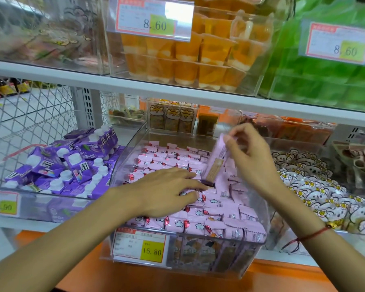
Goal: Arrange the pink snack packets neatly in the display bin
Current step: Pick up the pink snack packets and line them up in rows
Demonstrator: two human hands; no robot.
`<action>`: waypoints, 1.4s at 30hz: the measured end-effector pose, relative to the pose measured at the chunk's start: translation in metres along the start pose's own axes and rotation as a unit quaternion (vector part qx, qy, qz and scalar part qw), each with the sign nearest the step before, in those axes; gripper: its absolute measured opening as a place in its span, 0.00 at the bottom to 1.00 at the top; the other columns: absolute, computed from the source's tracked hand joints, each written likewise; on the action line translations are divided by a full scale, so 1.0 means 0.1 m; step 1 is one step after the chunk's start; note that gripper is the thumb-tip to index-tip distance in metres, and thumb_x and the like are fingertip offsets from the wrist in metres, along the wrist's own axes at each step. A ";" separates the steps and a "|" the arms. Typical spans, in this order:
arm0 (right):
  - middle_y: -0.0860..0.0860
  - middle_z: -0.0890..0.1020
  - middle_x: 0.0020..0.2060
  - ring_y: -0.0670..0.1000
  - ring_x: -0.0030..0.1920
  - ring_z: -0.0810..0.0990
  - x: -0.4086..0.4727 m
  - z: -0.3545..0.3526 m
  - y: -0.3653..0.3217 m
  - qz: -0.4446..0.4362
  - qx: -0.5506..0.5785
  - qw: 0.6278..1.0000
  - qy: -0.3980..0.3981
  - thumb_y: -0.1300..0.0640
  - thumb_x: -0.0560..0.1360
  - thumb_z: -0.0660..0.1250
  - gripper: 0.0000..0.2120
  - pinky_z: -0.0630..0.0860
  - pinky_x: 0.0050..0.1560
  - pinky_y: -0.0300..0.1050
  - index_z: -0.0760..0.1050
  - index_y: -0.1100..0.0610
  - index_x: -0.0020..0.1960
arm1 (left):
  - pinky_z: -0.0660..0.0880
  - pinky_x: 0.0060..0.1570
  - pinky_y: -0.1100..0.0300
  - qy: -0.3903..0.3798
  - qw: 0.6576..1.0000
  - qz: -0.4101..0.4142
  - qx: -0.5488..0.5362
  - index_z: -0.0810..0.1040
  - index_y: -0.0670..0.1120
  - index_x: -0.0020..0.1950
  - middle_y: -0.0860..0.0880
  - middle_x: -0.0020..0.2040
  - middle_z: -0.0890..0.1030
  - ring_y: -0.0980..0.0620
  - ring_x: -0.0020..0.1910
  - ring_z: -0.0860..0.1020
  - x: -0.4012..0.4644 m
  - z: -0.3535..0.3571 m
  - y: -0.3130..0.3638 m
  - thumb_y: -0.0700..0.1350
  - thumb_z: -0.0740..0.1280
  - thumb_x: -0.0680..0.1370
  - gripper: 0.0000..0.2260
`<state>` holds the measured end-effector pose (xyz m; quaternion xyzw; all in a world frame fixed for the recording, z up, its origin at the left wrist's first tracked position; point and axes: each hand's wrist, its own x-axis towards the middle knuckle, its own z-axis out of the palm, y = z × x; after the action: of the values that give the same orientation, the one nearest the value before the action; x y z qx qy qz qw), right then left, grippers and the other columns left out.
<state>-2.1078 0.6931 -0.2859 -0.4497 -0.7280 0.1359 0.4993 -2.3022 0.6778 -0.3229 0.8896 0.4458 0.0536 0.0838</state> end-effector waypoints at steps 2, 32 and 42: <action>0.48 0.76 0.40 0.47 0.37 0.76 -0.02 -0.05 -0.05 -0.013 0.043 0.996 0.075 0.59 0.79 0.61 0.03 0.73 0.36 0.36 0.70 0.59 0.49 | 0.56 0.70 0.56 0.006 1.000 0.000 -0.016 0.63 0.63 0.72 0.53 0.76 0.60 0.55 0.74 0.58 -0.02 0.00 0.01 0.57 0.51 0.82 0.18; 0.44 0.77 0.47 0.42 0.45 0.75 -0.15 -0.02 -0.12 -0.114 -0.145 0.980 -0.077 0.56 0.72 0.71 0.12 0.72 0.44 0.41 0.77 0.47 0.55 | 0.74 0.38 0.63 0.221 0.807 -0.139 -0.530 0.81 0.48 0.48 0.52 0.41 0.85 0.60 0.35 0.80 -0.05 -0.14 0.26 0.61 0.51 0.79 0.24; 0.41 0.82 0.37 0.45 0.40 0.84 -0.08 -0.11 0.12 0.084 0.081 0.988 -0.099 0.58 0.75 0.67 0.26 0.81 0.42 0.39 0.54 0.48 0.63 | 0.65 0.62 0.59 0.099 0.993 -0.057 -0.043 0.66 0.58 0.72 0.58 0.73 0.66 0.56 0.68 0.67 -0.06 0.05 -0.03 0.54 0.53 0.82 0.18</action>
<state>-2.0915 0.6907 -0.2927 -0.4514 -0.7203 0.2796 0.4464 -2.3073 0.6746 -0.3282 0.8486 0.4993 0.1558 0.0798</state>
